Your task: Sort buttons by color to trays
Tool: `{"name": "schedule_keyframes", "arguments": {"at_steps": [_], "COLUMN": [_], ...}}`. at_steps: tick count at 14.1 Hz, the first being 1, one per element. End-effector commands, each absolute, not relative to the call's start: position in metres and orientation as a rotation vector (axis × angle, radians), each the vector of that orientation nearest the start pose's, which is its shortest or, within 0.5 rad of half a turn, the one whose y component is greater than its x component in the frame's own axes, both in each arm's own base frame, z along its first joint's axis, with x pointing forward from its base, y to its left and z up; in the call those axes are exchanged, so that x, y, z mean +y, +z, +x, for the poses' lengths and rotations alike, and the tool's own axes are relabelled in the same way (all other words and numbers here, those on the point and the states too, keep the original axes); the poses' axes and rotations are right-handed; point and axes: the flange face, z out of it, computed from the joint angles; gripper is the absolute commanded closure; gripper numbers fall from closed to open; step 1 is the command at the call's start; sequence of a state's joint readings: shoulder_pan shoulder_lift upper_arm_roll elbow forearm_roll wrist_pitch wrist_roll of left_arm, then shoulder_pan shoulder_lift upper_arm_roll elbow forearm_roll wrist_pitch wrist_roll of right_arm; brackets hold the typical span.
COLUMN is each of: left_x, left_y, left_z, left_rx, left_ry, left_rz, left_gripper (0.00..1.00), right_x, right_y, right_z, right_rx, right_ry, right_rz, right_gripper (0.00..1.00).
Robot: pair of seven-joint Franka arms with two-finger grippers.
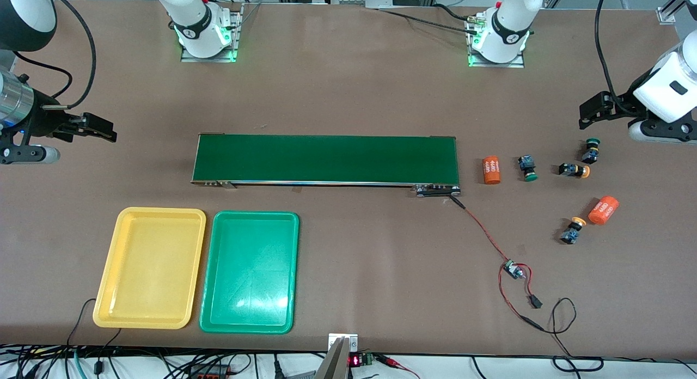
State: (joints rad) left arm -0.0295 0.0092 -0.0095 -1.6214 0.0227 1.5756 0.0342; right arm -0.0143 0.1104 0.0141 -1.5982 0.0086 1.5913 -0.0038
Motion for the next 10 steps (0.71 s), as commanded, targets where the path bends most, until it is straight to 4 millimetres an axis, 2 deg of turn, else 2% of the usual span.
{"name": "schedule_keyframes", "arguments": {"at_steps": [1,6,9,10], "left_x": [-0.018,-0.019,-0.019,-0.019], "left_y": [0.601,0.599,0.576,0.574], "left_z": [0.558,0.559,0.562,0.563], "left_rx": [0.132,0.125,0.117,0.119], "left_ry": [0.096,0.105,0.235,0.243], "left_rz": [-3.106,-3.106,-3.101,-3.100], "left_gripper": [0.00,0.00,0.00,0.00], "right_x": [0.003,0.003,0.003,0.003], "right_y": [0.555,0.555,0.555,0.555], "right_z": [0.583,0.583,0.583,0.583], "right_rx": [0.020,0.017,0.017,0.015], "right_ry": [0.167,0.170,0.167,0.167], "right_rz": [-3.111,-3.112,-3.111,-3.112], "right_gripper": [0.00,0.00,0.00,0.00]}}
